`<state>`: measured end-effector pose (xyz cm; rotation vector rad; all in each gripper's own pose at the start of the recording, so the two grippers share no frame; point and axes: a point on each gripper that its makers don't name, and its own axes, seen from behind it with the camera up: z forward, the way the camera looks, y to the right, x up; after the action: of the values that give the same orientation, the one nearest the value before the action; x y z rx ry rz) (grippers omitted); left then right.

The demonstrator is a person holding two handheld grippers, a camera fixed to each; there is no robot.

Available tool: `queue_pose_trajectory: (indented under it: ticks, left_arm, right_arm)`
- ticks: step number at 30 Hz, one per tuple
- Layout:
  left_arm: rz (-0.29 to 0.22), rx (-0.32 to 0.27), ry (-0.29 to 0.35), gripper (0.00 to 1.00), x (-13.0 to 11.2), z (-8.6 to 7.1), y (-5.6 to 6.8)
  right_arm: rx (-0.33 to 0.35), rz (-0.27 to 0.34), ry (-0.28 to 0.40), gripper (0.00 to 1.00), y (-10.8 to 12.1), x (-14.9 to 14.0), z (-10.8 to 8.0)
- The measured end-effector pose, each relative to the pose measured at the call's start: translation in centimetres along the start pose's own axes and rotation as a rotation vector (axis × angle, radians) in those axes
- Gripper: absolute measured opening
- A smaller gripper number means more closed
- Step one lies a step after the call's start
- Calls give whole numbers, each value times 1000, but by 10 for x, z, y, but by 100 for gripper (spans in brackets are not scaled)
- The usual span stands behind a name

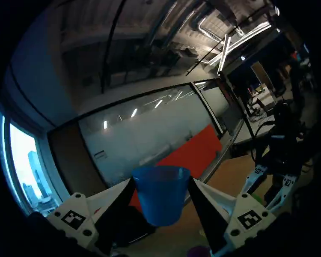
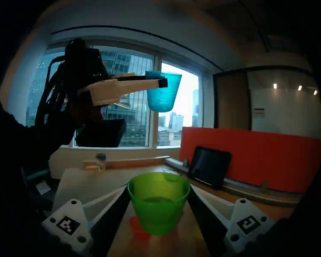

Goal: Pour water

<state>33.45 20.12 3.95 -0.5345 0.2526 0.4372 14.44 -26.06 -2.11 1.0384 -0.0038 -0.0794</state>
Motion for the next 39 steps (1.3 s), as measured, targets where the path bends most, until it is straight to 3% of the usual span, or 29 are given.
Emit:
queue_pose_trajectory:
  ticks: [8,12,18,30,39]
  left_arm:
    - [-239,-25,-12,88,-7,1,-9]
    - [-306,-32,-24,88,-14,1,-11]
    - [-331,-56,-53,88,-28,-6,-7]
    - [-291,-36,-117,88,-71,-25,-10]
    - [-294,-29,-155,88,-103,-42,-8]
  right_arm:
    - [-3,-2,6,91,-1,5,-2]
    - [-5,-2,11,92,0,8,-3]
    - [-6,5,13,92,0,10,-5]
    - [-21,2,-28,92,9,8,-13]
    - [-57,11,-56,92,24,7,-25]
